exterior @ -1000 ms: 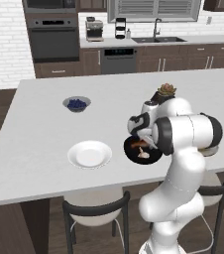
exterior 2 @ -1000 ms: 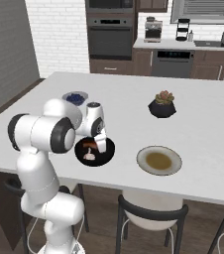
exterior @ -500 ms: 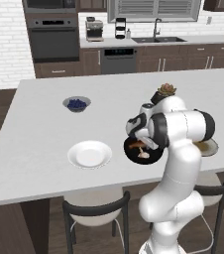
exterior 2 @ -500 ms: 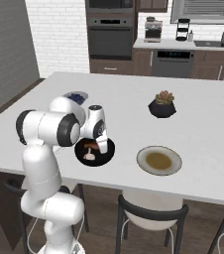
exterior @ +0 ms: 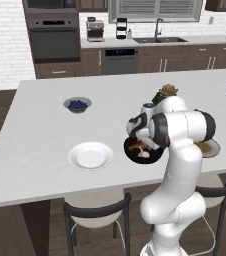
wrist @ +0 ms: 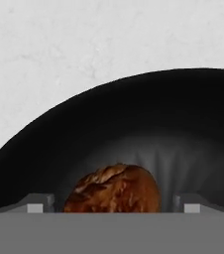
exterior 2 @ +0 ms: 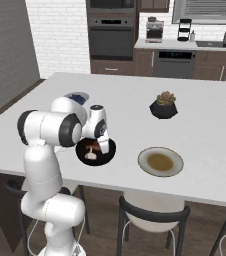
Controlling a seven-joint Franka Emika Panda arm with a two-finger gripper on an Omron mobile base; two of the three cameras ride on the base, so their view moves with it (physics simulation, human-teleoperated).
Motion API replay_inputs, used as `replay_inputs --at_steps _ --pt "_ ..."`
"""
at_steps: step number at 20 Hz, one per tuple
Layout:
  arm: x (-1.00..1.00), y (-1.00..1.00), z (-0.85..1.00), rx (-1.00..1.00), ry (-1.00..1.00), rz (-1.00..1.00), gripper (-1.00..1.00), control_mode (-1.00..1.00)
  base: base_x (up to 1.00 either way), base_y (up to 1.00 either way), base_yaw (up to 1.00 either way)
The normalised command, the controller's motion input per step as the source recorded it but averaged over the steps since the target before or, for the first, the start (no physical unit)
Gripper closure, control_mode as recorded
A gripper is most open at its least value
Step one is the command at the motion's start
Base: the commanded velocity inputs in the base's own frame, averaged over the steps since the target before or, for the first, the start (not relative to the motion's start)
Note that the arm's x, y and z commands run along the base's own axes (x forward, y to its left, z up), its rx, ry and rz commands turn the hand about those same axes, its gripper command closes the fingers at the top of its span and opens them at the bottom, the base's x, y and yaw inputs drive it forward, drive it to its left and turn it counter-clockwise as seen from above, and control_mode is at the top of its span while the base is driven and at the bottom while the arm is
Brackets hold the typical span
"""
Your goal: Pick the chicken drumstick and garlic from their plates and place them in the bowl. Then put the bowl in the fridge.
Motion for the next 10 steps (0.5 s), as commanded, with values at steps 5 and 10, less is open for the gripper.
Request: replay_inputs --at_steps 5,10 --pt "-0.15 0.0 0.41 0.02 0.0 0.02 -1.0 -1.0 0.0 0.0 0.0" --pt "-0.46 0.0 0.45 0.03 0.0 0.04 -1.0 -1.0 0.0 0.0 0.0"
